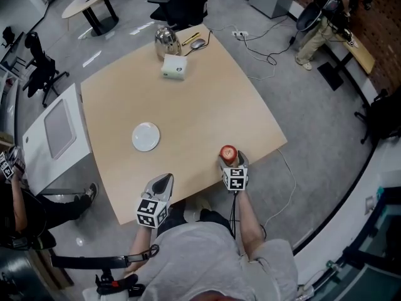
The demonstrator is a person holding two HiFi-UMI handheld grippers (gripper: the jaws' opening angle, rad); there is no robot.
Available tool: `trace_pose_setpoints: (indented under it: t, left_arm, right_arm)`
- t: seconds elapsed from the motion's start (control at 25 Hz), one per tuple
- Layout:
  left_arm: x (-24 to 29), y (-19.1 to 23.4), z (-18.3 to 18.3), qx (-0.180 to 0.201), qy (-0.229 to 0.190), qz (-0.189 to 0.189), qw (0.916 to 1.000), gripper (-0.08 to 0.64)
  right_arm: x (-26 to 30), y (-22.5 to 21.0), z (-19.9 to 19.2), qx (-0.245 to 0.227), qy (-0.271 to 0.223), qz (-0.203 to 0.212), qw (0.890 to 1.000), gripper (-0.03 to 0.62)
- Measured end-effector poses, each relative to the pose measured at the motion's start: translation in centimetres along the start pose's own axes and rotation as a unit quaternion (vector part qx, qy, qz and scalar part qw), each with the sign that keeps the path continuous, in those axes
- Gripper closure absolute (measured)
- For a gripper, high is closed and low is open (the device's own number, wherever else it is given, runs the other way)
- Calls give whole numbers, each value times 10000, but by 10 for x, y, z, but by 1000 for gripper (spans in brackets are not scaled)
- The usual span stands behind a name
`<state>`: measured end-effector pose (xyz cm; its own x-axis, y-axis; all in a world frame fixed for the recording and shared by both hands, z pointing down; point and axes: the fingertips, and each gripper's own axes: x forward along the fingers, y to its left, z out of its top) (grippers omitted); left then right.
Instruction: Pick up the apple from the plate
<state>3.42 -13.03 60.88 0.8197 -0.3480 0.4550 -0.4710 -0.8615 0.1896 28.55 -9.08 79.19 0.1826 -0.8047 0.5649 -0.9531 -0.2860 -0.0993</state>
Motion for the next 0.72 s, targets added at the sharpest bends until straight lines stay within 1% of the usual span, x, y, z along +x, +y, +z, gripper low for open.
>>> trace_pose_setpoints:
  t: [0.2,0.48,0.72]
  left_arm:
    - [-4,1,2,-14,-33,37,10000,541]
    - [-7,0,4,-20,-114,35,9999,541]
    - [-15,2,7,-54,-216,104,9997,541]
  right_arm:
    - [-3,1,2,-20,-15,43,10000,190]
    - [-8,0,17,-60,-168,-22,9998,188]
    - [-13,0,33,-157,-318,-55,9994,189]
